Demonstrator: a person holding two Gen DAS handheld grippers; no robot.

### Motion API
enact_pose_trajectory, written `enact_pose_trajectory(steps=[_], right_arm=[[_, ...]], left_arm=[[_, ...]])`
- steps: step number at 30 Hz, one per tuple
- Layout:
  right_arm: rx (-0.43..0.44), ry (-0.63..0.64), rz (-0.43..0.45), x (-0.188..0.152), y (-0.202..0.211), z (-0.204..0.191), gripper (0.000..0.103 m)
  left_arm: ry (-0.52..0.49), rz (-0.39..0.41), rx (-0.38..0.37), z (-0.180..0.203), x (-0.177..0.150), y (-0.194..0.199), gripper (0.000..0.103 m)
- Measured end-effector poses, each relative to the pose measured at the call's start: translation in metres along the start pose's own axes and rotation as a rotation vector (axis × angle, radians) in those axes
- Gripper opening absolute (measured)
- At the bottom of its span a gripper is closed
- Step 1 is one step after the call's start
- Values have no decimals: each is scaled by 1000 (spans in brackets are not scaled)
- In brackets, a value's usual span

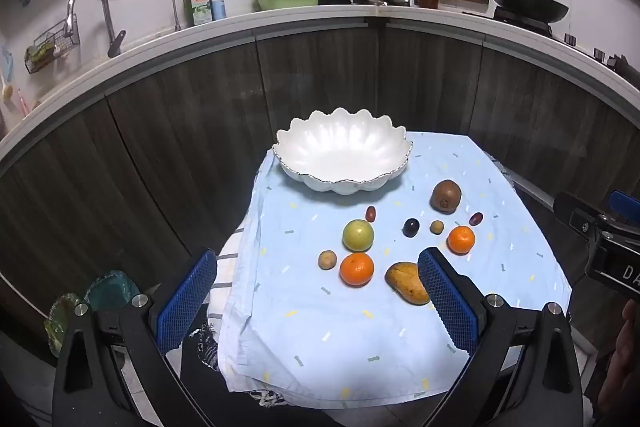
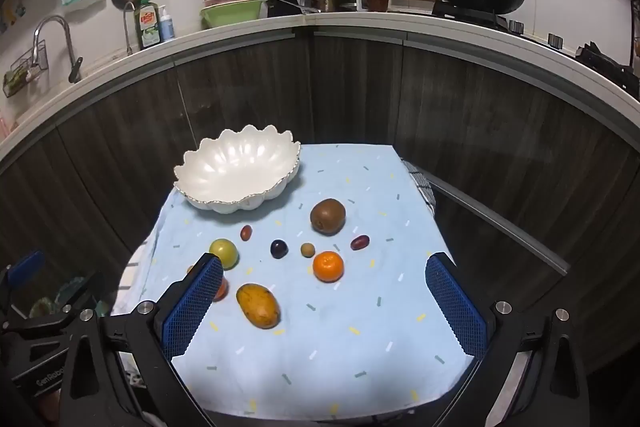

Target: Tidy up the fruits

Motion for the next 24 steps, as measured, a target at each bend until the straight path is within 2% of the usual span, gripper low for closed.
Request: enact_pose_trajectory(steps=[12, 24], right_arm=[[2, 6, -16, -3, -7, 9, 103], [-6, 8, -3, -1, 3, 1, 103]], left_arm=[[9, 11, -4, -1, -1, 2, 102], [13, 11, -9, -2, 0, 4, 102]])
Point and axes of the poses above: each gripper's, at about its wrist camera, not at the fingertips, and y roughly against the way its jaws point, z to its right, x to its top, the point moved 1 cm from there along -y, roughly the way its jaws point, and after that the axes turned 14 degrees about y, right-handed, at the moved point
